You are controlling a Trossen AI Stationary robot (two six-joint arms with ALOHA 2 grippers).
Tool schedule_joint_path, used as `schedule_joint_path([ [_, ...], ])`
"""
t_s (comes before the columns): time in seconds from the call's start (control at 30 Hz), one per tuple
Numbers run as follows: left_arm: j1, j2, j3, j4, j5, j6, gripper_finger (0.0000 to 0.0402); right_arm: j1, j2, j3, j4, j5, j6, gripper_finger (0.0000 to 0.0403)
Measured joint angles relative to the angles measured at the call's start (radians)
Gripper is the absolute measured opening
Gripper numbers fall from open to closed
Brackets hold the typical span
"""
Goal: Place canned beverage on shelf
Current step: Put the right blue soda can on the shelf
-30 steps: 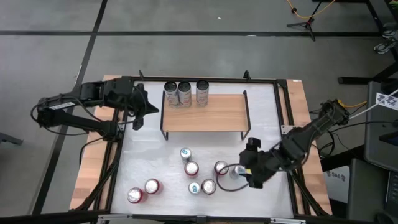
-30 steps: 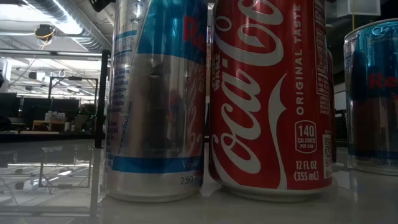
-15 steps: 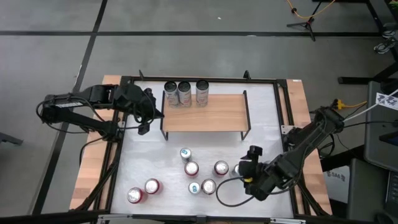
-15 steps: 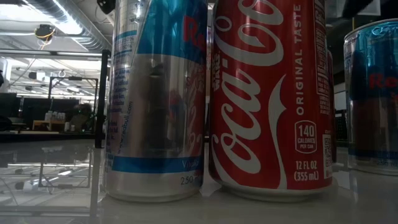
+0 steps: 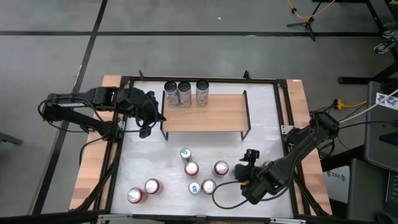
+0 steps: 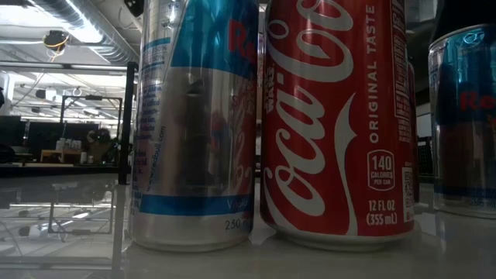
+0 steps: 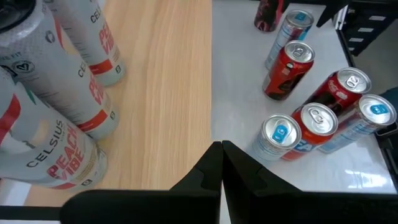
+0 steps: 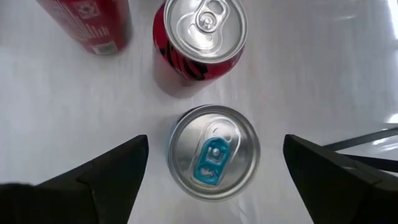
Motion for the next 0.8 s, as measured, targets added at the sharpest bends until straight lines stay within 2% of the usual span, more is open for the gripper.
schedule_joint_path([
  [0.8, -0.006, 0.0, 0.0, 0.0, 0.0, -0.003, 0.0, 0.0, 0.044, 0.0, 0.007, 0.0, -0.001, 0.0365],
])
